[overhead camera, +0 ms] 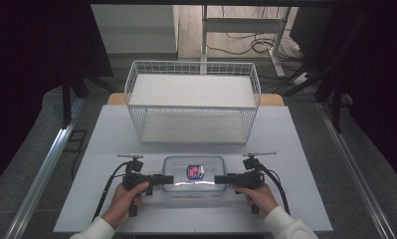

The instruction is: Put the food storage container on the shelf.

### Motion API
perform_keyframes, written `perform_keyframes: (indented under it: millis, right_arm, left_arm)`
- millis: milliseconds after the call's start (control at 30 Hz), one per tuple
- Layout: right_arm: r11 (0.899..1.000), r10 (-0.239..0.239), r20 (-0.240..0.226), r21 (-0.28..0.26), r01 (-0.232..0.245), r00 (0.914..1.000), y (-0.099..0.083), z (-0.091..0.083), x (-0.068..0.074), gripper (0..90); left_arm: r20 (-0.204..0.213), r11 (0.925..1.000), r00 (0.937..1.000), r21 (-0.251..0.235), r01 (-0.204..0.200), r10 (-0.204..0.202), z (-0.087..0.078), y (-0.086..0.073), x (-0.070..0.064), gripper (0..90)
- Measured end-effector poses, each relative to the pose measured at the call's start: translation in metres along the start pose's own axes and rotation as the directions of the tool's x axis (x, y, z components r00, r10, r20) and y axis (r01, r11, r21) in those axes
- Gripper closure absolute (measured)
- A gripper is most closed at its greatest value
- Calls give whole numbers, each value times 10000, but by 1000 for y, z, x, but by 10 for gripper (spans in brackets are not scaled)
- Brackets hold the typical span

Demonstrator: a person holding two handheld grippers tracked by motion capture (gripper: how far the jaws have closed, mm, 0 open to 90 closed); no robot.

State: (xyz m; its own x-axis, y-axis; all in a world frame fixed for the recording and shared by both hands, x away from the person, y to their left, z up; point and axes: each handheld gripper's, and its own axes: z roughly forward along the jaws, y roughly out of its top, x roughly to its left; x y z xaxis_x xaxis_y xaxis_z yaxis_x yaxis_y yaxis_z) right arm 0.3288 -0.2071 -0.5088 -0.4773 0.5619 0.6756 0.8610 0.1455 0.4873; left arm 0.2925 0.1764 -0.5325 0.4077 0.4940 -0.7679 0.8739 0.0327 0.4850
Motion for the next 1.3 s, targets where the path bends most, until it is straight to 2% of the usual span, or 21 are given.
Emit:
perform_keyframes:
  millis: [133, 400, 700, 1300]
  right_arm:
    - [9980, 625, -376, 3, -625, 9973, 0, -3, -6, 355]
    - [9964, 849, -405, -20, -851, 9956, 0, -7, -4, 404]
    - [9951, 989, -357, -55, -992, 9945, -3, -12, 0, 458]
    - [9922, 1222, -197, -245, -1226, 9923, -3, -18, 6, 495]
  left_arm:
    - [-251, 10000, 9997, 5, -75, 75, -1, 0, -1, 345]
    - [-271, 9999, 9996, -140, -20, 16, -4, -2, -4, 393]
    - [-366, 9995, 9992, -247, -193, 184, -8, -5, -10, 428]
    - [-663, 9989, 9971, -262, -394, 376, -11, -5, -20, 470]
